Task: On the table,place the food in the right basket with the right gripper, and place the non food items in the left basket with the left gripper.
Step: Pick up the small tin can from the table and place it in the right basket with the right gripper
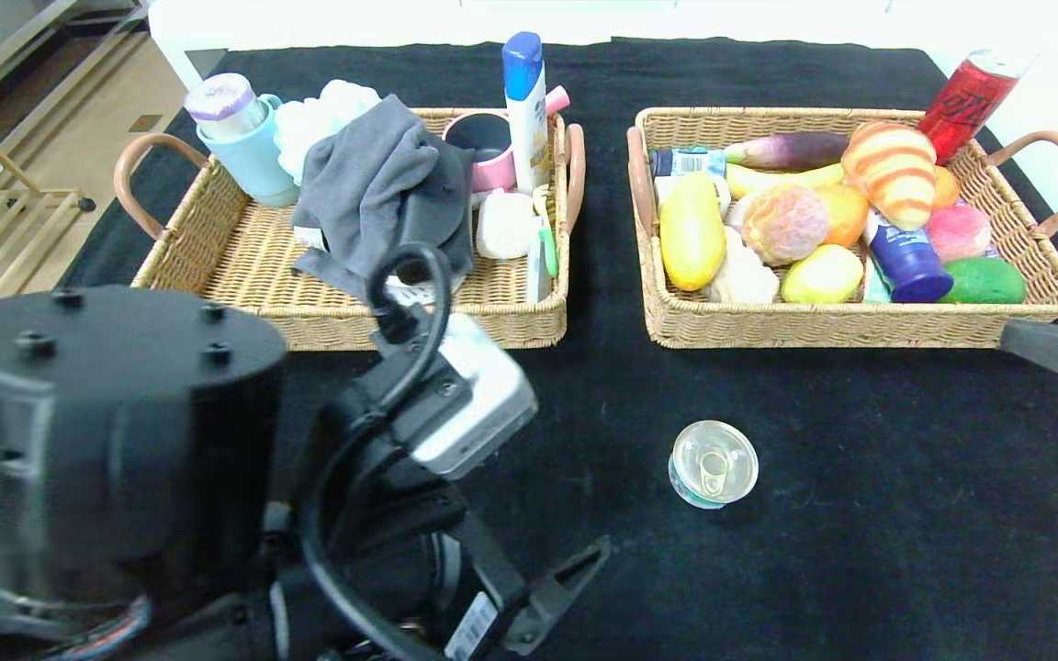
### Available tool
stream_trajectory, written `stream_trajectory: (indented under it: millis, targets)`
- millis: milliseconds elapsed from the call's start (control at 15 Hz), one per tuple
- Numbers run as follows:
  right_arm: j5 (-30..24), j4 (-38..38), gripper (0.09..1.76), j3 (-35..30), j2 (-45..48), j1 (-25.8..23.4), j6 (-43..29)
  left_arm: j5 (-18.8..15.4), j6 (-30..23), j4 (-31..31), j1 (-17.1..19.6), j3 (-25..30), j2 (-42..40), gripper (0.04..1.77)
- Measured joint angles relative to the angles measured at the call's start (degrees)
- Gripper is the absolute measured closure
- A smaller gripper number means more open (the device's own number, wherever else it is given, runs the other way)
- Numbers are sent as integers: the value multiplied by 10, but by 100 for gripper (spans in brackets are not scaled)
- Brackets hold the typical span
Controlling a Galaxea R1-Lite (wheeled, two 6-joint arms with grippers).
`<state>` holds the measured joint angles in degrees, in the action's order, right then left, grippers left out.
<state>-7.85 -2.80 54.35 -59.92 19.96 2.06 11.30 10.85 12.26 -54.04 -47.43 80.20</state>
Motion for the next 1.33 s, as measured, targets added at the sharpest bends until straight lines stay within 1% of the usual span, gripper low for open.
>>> stream_trajectory:
  millis: [133,267,400,533,667,800,933,1133,1267,1333]
  targets:
    - [1,-7,14,-1,-4,11,0,-23,12,26,28,62,-47,11]
    - [2,-17,14,-2,-9,23,0,-45,21,44,60,104,-83,11]
    - [4,-20,14,-2,-16,32,0,-54,23,69,85,131,-112,11]
    - [8,-25,14,-3,-24,43,0,-76,25,98,110,151,-132,11]
    - [26,-34,14,-4,-31,65,-2,-82,23,100,121,159,-141,11]
    - [63,-56,14,-3,-41,94,-7,-83,24,100,124,164,-144,10]
    - [130,-66,14,4,-61,142,-46,-83,24,100,124,168,-143,10]
    - [246,-72,14,30,-125,215,-143,-83,24,100,125,170,-138,10]
    - [303,-93,14,67,-176,250,-228,-83,24,100,125,170,-137,10]
    - [324,-107,14,89,-197,265,-260,-83,25,101,125,170,-136,10]
